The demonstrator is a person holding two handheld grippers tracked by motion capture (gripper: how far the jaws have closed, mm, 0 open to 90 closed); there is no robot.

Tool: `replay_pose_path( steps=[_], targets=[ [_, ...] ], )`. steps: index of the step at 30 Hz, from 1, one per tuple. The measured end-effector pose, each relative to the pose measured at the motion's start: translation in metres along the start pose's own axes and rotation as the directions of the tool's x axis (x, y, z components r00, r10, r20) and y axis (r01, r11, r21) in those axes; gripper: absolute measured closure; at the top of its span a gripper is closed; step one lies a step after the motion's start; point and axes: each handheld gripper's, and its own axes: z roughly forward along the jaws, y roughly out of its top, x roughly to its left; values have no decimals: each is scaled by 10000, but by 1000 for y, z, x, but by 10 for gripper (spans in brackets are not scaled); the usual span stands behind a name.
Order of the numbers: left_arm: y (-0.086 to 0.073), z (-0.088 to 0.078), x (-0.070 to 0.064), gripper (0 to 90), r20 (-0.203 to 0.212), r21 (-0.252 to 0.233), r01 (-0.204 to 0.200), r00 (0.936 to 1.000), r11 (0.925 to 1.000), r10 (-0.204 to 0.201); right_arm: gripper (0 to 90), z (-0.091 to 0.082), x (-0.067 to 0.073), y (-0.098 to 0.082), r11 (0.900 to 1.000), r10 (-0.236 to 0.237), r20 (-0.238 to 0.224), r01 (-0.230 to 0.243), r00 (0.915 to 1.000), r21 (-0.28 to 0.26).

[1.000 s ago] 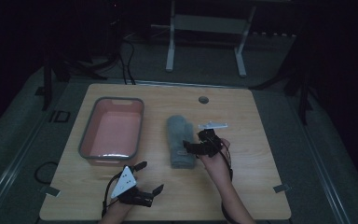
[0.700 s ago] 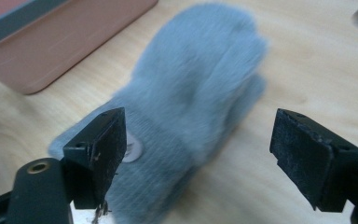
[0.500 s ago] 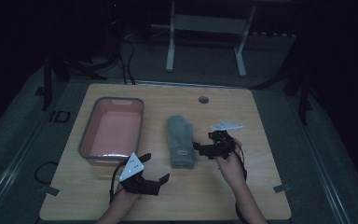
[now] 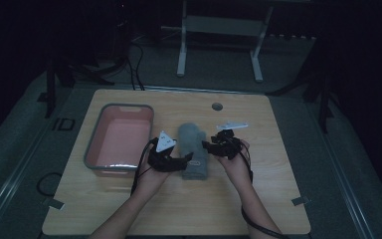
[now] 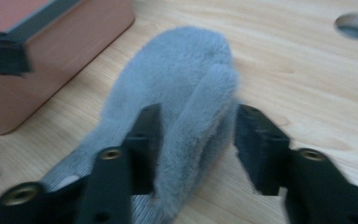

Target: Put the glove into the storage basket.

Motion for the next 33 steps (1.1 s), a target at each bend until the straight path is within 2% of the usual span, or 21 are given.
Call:
replay_pose_path(
  steps=[1, 2, 3, 4, 5, 6, 7, 9, 10, 11, 14, 18, 19, 22, 25, 26, 27, 29, 31, 32, 33],
  targets=[
    [1, 12, 7, 229, 48, 379, 604, 9982, 9975, -606, 531, 3, -2, 0, 10000, 44, 32, -44, 10000, 75],
    [1, 12, 7, 236, 48, 379, 604, 9982, 9975, -606, 531, 3, -2, 0, 10000, 44, 32, -44, 10000, 75],
    [0, 26, 13, 246, -133, 954, 945, 9955, 9909, -936, 530, 11, -7, -2, 9988, 375, -40, -374, 9993, 314],
    [0, 26, 13, 246, -133, 954, 945, 9955, 9909, -936, 530, 11, -7, -2, 9988, 375, -40, -374, 9993, 314],
    [-3, 35, 18, 246, -21, 1344, 1394, 9901, 9811, -1404, 521, 14, -9, -3, 9977, 575, -179, -568, 9982, 368],
    [-3, 35, 18, 247, -21, 1344, 1394, 9901, 9811, -1404, 521, 14, -9, -3, 9977, 575, -179, -568, 9982, 368],
    [-9, 48, 23, 268, 62, 1920, 1790, 9830, 9649, -1836, 483, 24, -14, -10, 9918, 1083, -510, -1044, 9928, 739],
    [-11, 50, 25, 271, 29, 1923, 1811, 9827, 9645, -1851, 464, 30, -15, -14, 9886, 1124, -554, -1060, 9921, 1073],
    [-14, 55, 29, 271, 120, 2045, 2094, 9762, 9562, -2163, 455, 34, -16, -16, 9872, 1109, -567, -1034, 9922, 1213],
    [-14, 55, 29, 271, 120, 2045, 2094, 9762, 9562, -2163, 450, 37, -17, -18, 9846, 1171, -598, -1080, 9913, 1374],
    [-17, 61, 32, 271, 36, 2212, 2320, 9711, 9472, -2387, 433, 44, -19, -21, 9788, 1231, -709, -1093, 9899, 1733],
    [-23, 71, 37, 271, 141, 2607, 2695, 9591, 9271, -2827, 429, 51, -22, -23, 9734, 1121, -954, -900, 9891, 2104],
    [-24, 72, 38, 271, 191, 2686, 2812, 9547, 9213, -2970, 430, 53, -22, -23, 9718, 1166, -1038, -919, 9877, 2173],
    [-25, 76, 41, 291, 518, 2906, 2841, 9489, 9137, -3114, 491, 56, -24, -23, 9644, 1498, -1357, -1145, 9794, 2385],
    [-26, 78, 45, 422, 1147, 2996, 2752, 9402, 9135, -3209, 587, 58, -24, -24, 9641, 1565, -1669, -1139, 9735, 2398],
    [-26, 78, 45, 463, 1147, 2996, 2752, 9402, 9135, -3209, 621, 59, -24, -24, 9649, 1572, -1781, -1126, 9714, 2372],
    [-27, 79, 46, 496, 1366, 3050, 2810, 9327, 9100, -3338, 662, 59, -23, -25, 9674, 1518, -1848, -1076, 9710, 2293],
    [-27, 81, 48, 564, 1762, 3150, 2709, 9250, 9096, -3365, 719, 58, -20, -26, 9727, 1295, -1848, -887, 9742, 2143],
    [-25, 81, 47, 647, 1886, 3121, 2480, 9300, 9171, -3156, 757, 56, -16, -26, 9772, 960, -1636, -617, 9818, 2033],
    [-25, 81, 47, 682, 1886, 3121, 2480, 9300, 9171, -3156, 757, 56, -16, -26, 9772, 960, -1636, -617, 9818, 2033],
    [-23, 79, 45, 715, 1863, 3091, 2225, 9392, 9246, -2883, 778, 55, -11, -26, 9800, 689, -1339, -419, 9886, 1945]
  ],
)
